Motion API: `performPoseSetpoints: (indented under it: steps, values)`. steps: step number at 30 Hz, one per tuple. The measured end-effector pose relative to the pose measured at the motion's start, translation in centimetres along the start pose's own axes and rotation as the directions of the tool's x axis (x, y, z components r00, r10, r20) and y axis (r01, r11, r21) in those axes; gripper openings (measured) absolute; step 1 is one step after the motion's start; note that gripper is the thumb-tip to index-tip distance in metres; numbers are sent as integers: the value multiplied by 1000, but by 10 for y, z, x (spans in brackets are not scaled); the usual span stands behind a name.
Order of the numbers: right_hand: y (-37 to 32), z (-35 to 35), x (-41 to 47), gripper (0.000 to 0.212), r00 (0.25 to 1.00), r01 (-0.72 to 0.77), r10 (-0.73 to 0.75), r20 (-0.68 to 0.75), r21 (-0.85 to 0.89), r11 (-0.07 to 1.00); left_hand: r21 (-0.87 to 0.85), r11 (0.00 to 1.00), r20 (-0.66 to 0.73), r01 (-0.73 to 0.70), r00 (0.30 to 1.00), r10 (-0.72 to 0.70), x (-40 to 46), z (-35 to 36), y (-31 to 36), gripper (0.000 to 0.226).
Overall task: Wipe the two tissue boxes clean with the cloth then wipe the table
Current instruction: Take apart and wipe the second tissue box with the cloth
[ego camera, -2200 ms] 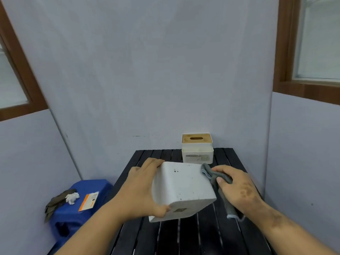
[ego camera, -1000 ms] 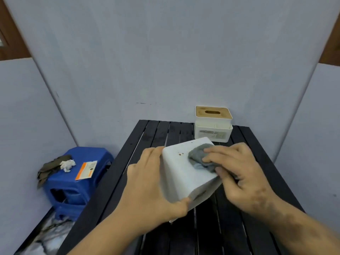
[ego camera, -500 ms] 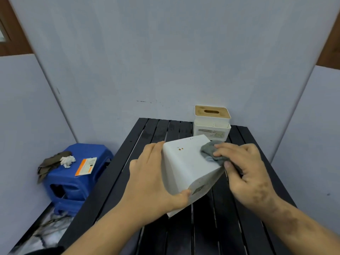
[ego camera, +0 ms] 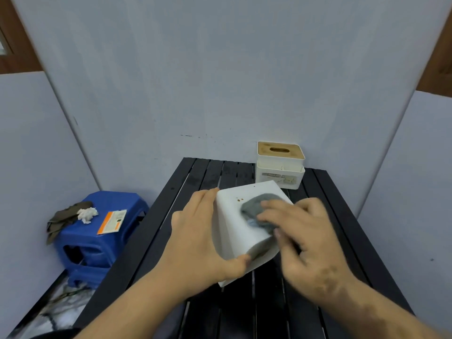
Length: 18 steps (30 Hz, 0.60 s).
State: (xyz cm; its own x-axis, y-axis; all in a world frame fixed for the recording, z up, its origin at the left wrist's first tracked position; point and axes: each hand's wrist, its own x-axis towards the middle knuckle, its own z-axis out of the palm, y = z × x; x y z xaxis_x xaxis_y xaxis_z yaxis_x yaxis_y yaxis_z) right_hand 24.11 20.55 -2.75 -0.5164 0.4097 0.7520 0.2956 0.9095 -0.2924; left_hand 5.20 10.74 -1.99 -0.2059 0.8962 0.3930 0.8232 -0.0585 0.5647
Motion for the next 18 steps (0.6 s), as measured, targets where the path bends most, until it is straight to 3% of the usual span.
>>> performPoseSetpoints:
  steps: [2, 3, 5, 7, 8, 11, 13, 15, 18]
  values:
    - [-5, -2, 2, 42, 987, 130, -134, 92, 50, 990, 7, 1000, 19, -11, 1000, 11, -1, 0, -2, 96]
    - [4, -4, 3, 41, 987, 119, -125, 98, 70, 990, 11, 1000, 34, -17, 999, 16, -2, 0, -2, 100]
    - [33, -8, 3, 40, 996, -83, 83, 13, 61, 995, 14, 1000, 47, -18, 999, 17, -4, 0, 1, 107]
    - [49, -8, 4, 46, 950, -307, 308, -48, 25, 951, 6, 1000, 41, -22, 999, 22, -5, 3, 5, 109]
    - [45, -5, 5, 49, 943, -329, 329, -47, -11, 944, 0, 999, 30, -37, 999, 37, -5, 4, 6, 107]
    - [6, 1, 11, 44, 998, -59, 60, 33, -24, 998, -2, 998, 22, -57, 998, 57, -5, 5, 5, 102]
    - [2, -2, 13, 44, 990, 86, -90, 105, 46, 995, 4, 997, 27, -80, 996, 80, -5, 5, 3, 100]
    - [27, -6, 14, 46, 997, -21, 16, 79, 59, 998, -6, 997, 36, -79, 996, 79, -6, 4, 7, 102]
    - [62, -11, 13, 52, 935, -352, 352, -40, 12, 936, 2, 995, 25, -102, 994, 102, -9, 4, 16, 103]
